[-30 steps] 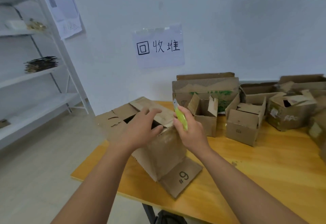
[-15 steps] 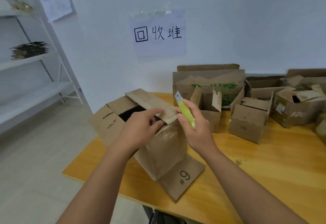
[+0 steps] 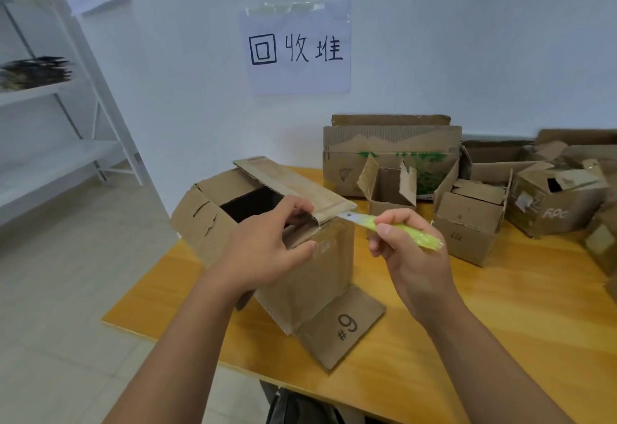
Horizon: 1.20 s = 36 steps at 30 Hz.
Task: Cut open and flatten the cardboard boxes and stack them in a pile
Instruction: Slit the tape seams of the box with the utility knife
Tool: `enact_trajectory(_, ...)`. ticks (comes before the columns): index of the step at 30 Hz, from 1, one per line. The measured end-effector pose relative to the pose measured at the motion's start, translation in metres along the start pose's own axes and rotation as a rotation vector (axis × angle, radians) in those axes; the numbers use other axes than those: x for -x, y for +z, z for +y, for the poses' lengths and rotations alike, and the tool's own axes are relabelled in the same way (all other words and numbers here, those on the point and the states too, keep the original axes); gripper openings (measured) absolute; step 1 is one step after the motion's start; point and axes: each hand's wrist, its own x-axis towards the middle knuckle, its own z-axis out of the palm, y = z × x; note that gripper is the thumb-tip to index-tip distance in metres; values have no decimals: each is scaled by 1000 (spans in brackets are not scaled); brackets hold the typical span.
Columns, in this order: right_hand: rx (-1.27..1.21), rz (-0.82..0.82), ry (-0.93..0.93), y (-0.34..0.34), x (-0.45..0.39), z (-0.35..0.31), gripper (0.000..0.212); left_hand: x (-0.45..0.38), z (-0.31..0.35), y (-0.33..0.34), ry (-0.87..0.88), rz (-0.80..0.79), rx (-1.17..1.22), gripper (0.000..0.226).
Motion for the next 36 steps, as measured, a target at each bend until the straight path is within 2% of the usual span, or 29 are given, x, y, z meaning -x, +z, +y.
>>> enact_trajectory(3,15,-59,62,5,1,1,19,0,-1,2,9,5,-40,60)
enact_trajectory(8,87,-89,132,16,2,1,17,0,0,4,15,17,-102,66)
enact_trajectory(15,142,-84,140,22,2,1,16,-1,-2,6,40,32,-143,65)
enact_trajectory(21,85,193,112,4,-16,0,16,-1,-2,4,68,-19,-63,77)
enact_trajectory(25,108,216,111,-4,-23,3,14,-2,2,2,57,-62,-62,89)
enact_trajectory(30,-7,355,11,-5,-22,-3,14,-5,5,-4,36,-133,-142,95)
enact_trajectory(33,154,241,-213,9,-8,-11,16,-8,9,-7,35,-175,-185,97)
enact_trajectory(36,531,-56,-444,26,0,-4,25,-11,10,-9,41,-200,-218,95)
